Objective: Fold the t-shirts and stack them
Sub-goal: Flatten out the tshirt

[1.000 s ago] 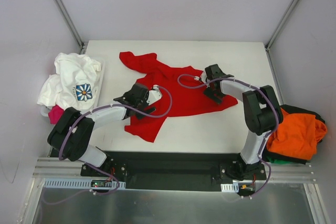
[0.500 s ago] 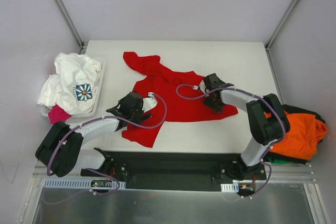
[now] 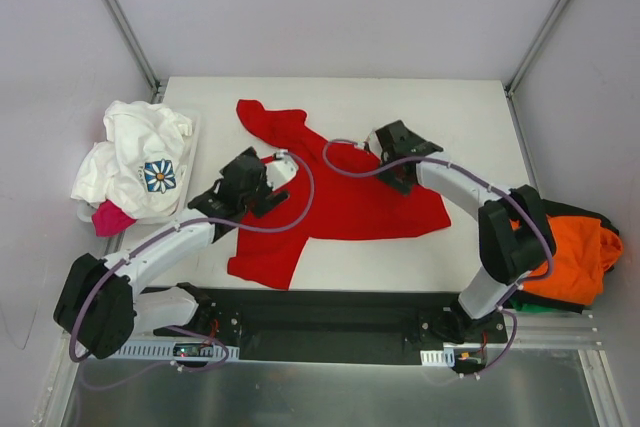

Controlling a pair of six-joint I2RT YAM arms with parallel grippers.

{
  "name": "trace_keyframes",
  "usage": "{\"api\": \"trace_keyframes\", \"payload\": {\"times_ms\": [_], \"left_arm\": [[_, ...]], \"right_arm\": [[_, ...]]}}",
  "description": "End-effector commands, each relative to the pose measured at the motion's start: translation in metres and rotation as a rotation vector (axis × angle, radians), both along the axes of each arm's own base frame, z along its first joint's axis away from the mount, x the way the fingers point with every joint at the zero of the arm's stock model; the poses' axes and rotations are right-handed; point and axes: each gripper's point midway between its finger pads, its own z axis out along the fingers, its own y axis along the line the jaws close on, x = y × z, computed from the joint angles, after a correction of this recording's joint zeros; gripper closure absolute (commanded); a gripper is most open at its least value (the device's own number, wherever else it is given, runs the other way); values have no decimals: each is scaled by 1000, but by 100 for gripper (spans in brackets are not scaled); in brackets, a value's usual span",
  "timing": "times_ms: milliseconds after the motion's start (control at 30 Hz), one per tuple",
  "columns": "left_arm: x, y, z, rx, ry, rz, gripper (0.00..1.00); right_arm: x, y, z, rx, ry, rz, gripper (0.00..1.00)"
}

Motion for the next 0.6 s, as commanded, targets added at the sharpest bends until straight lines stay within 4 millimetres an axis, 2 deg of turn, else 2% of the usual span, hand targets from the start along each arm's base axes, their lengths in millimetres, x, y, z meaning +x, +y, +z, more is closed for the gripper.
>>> {"api": "trace_keyframes", "payload": {"times_ms": [0, 33, 100, 133, 200, 233, 400, 467, 567], "left_arm": [[39, -20, 97, -177, -218, 36, 1], [47, -24, 110, -188, -239, 40, 1], [58, -24, 120, -199, -270, 58, 1], [64, -26, 118, -192, -265, 63, 1], [70, -25, 117, -184, -272, 74, 1], [73, -24, 109, -172, -261, 80, 0], [86, -11, 104, -179, -282, 142, 0], [93, 5, 104, -186, -294, 204, 1], [98, 20, 106, -220, -308, 255, 1]], "right_arm": [[68, 34, 78, 93, -220, -2, 3], [77, 40, 81, 95, -220, 11, 3], [90, 51, 80, 93, -195, 32, 3], [101, 58, 73, 88, -168, 40, 4], [109, 73, 60, 123, -129, 68, 3], [113, 80, 49, 133, -103, 75, 1], [116, 104, 23, 161, -39, 134, 3], [117, 111, 16, 174, -17, 148, 4], [115, 118, 11, 185, 8, 163, 4]]}}
